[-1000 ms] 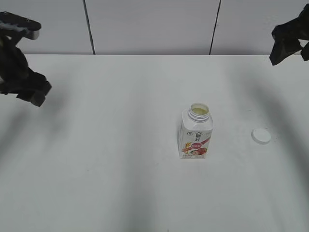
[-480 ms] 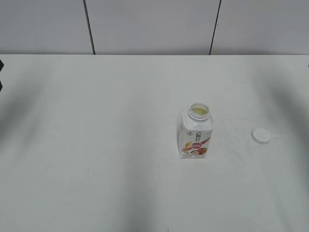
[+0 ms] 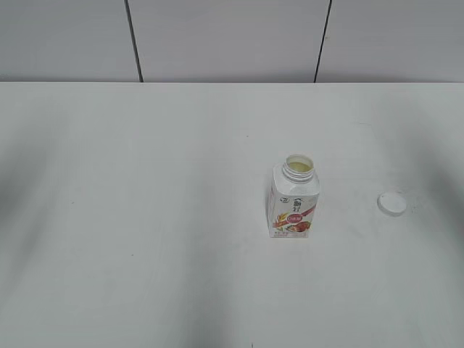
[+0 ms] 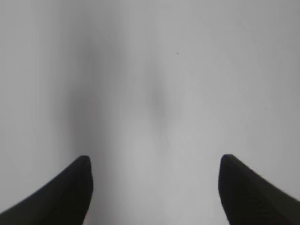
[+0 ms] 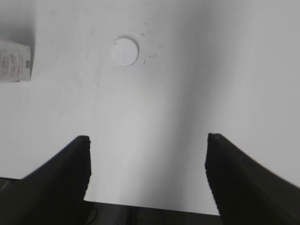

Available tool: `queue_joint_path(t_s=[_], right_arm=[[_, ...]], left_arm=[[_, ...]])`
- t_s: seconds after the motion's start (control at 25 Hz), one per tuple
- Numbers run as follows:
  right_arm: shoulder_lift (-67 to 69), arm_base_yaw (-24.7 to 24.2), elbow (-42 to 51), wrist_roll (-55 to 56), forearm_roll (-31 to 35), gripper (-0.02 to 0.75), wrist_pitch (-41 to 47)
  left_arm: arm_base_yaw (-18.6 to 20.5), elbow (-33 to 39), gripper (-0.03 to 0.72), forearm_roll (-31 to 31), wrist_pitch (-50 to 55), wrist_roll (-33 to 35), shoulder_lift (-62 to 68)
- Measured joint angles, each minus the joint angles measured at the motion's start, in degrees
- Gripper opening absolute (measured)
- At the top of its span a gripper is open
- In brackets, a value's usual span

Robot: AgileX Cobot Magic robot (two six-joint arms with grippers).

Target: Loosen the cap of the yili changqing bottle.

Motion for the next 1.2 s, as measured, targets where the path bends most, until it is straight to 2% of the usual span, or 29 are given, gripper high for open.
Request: queue_joint_path(t_s=[0.44, 0.88, 1.2], right_arm=[[-18.94, 0.0, 16.83, -0.28, 0.05, 0.594, -1.42], [-36.31, 0.0, 30.49, 0.34, 0.62, 0.594, -1.86], [-48.25, 0.0, 37.2, 1.26, 0.62, 0.594, -1.94]], left_arm=[[0.0, 12.2, 0.512, -1.6, 2.06, 0.0, -27.77], [0.0, 19.48, 0.512, -2.34, 6.25, 0.0, -45.02], [0.0, 24.1, 0.512, -3.12, 3.55, -0.06, -58.09]])
